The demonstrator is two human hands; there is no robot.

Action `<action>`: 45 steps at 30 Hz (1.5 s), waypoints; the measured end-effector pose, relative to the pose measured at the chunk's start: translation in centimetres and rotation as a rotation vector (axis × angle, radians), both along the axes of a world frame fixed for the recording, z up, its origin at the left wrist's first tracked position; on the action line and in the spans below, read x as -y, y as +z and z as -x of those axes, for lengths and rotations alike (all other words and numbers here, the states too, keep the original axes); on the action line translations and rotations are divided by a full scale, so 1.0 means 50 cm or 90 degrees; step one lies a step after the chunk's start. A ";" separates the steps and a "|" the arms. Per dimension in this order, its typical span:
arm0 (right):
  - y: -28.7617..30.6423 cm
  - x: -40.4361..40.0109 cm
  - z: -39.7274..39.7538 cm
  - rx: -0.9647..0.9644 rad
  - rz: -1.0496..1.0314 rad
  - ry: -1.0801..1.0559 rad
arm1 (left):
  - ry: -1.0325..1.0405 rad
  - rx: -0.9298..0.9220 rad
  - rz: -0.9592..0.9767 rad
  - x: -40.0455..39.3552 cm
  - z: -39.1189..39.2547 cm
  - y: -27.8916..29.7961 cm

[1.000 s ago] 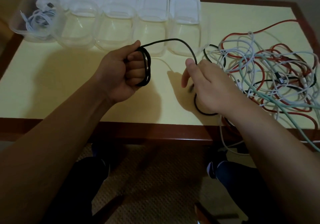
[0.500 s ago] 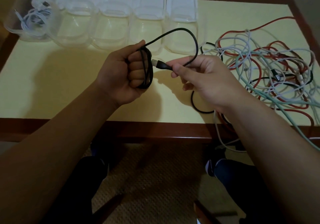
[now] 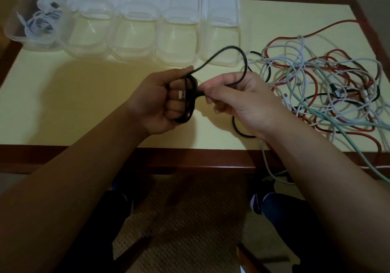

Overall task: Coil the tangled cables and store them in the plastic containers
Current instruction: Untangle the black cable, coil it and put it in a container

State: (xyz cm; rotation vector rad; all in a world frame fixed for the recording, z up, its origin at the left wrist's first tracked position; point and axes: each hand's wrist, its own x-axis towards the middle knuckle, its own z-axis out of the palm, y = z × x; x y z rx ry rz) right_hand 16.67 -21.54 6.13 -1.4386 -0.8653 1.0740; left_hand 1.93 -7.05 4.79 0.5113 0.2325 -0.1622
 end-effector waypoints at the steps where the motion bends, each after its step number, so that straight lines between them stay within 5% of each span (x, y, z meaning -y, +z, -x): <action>1: -0.002 0.001 0.002 0.002 0.012 0.012 | 0.015 -0.039 -0.072 0.007 -0.001 0.000; 4: -0.006 0.003 0.013 -0.006 0.054 0.045 | 0.108 -0.139 -0.276 0.029 -0.002 0.004; 9: -0.003 -0.001 0.024 -0.195 0.143 0.117 | 0.213 -0.178 -0.485 0.054 -0.007 0.011; 15: 0.007 -0.002 0.053 -0.123 0.216 0.096 | 0.272 -0.172 -0.613 0.060 -0.003 0.003; 20: 0.016 -0.008 0.065 -0.080 0.197 0.047 | 0.361 -0.157 -0.573 0.047 -0.017 -0.001; 26: 0.004 0.007 0.033 0.097 0.417 0.209 | 0.569 -0.178 -0.372 -0.055 0.016 0.014; 35: 0.022 0.014 0.008 0.191 0.374 0.289 | 0.443 -0.146 -0.362 -0.047 0.030 0.032; 40: 0.023 -0.010 0.034 0.041 0.140 -0.012 | 0.272 -0.160 -0.440 0.005 0.006 0.028; 45: 0.026 -0.023 0.066 -0.076 0.104 -0.135 | 0.209 -0.189 -0.640 0.046 -0.020 0.040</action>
